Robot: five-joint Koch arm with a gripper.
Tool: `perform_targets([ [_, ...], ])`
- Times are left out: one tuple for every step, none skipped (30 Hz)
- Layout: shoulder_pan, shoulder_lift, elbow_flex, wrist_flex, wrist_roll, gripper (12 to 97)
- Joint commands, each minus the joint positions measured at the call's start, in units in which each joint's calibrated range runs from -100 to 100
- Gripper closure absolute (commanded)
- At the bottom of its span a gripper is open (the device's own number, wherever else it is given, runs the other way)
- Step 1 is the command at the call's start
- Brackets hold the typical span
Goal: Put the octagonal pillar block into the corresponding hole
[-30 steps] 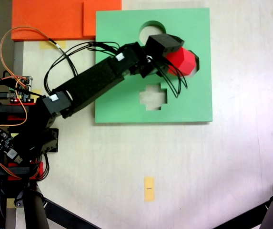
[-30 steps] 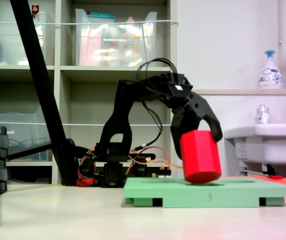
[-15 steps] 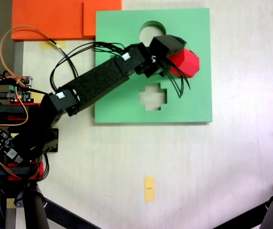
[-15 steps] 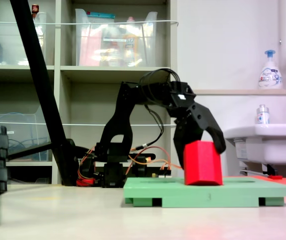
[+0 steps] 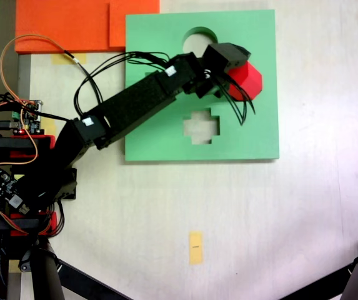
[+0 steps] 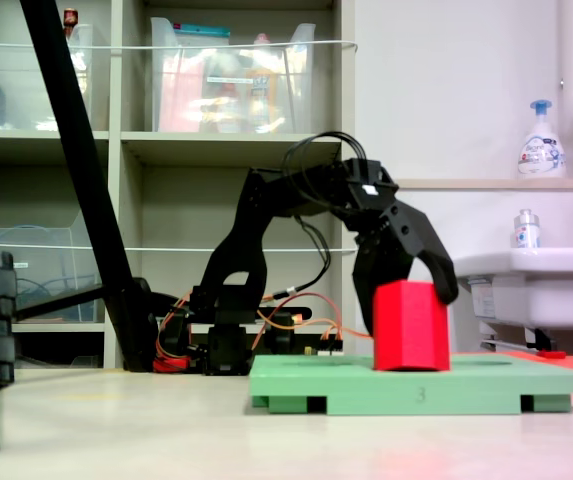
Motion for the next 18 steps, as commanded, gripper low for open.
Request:
perform_targets([
  [-0.6,1.9,3.6,3.0,0.5,65.2],
  [-0.6,2.2,3.7,3.0,0.5,65.0],
  [-0.6,2.5,3.9,2.9,0.5,64.5],
  [-0.6,2.6,4.1,3.0,0.7,63.6],
  [-0.6,2.8,4.2,3.0,1.0,62.8],
  [-0.6,2.8,4.3,2.9,1.2,62.6],
  [-0.6,2.8,4.5,3.0,1.2,62.6],
  [-0.6,2.8,4.9,3.0,1.6,62.6],
  [-0.7,2.8,5.2,2.9,1.7,62.6],
  [-0.7,2.8,5.8,2.9,1.7,62.6],
  [-0.8,2.6,6.0,2.9,1.7,62.6],
  [-0.8,2.6,6.2,2.9,1.8,62.6],
  [-0.8,2.6,6.5,2.9,2.0,62.5],
  [-0.8,2.6,6.6,2.9,2.1,61.9],
  [-0.9,2.8,6.7,2.9,2.5,61.6],
  [-0.9,2.8,6.7,2.9,2.9,60.9],
  [-0.9,2.8,6.7,2.9,3.3,59.9],
  [-0.8,2.8,6.7,2.9,4.0,59.2],
])
